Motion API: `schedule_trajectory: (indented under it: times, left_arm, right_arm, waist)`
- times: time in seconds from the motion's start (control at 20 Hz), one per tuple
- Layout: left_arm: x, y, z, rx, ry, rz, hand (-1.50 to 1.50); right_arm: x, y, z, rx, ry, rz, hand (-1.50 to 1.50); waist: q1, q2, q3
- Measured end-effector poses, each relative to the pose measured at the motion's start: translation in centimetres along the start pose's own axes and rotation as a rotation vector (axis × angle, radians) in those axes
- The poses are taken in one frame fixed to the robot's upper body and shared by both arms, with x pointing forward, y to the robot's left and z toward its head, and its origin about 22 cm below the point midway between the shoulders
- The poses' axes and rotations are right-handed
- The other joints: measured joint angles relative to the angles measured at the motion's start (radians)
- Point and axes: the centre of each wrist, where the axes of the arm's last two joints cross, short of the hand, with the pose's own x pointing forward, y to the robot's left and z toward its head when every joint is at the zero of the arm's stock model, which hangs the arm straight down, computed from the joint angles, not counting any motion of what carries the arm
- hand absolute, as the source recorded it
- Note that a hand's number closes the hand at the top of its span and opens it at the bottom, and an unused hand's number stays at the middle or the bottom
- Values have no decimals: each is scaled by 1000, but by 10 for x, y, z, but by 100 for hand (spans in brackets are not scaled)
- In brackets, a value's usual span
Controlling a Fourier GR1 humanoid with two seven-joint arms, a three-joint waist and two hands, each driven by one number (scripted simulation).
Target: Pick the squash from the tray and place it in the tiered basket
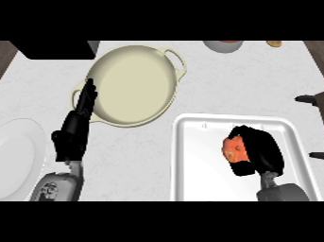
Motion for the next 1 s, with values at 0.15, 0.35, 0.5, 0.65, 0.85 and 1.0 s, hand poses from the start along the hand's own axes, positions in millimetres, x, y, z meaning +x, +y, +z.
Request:
schedule_trajectory:
  times: [0.15, 0.35, 0.5, 0.65, 0.85, 1.0]
  left_arm:
    - [0, 1, -3, 1, -4, -2, 0]
    - [-2, 6, 1, 7, 8, -5, 0]
    - [-4, 13, 4, 25, 17, -10, 0]
    - [-8, 13, 5, 30, 21, -9, 0]
    - [-4, 8, 6, 25, 13, -6, 0]
    - [-1, 8, 2, 20, 11, -8, 0]
  right_arm:
    - [6, 4, -8, -47, -13, 35, 150]
    - [-8, -25, 4, 6, 53, 144, 150]
    - [-30, -54, 19, 81, 133, 273, 150]
    - [-35, -97, 40, 87, 186, 335, 150]
    - [-32, -153, 71, 32, 252, 367, 150]
    - [-25, -191, 93, -52, 284, 359, 150]
  waist:
    - [0, -2, -2]
    - [-10, -3, 0]
    - [-27, -9, -2]
    - [-36, -9, -1]
    - [-29, -7, 0]
    - [-25, -5, 0]
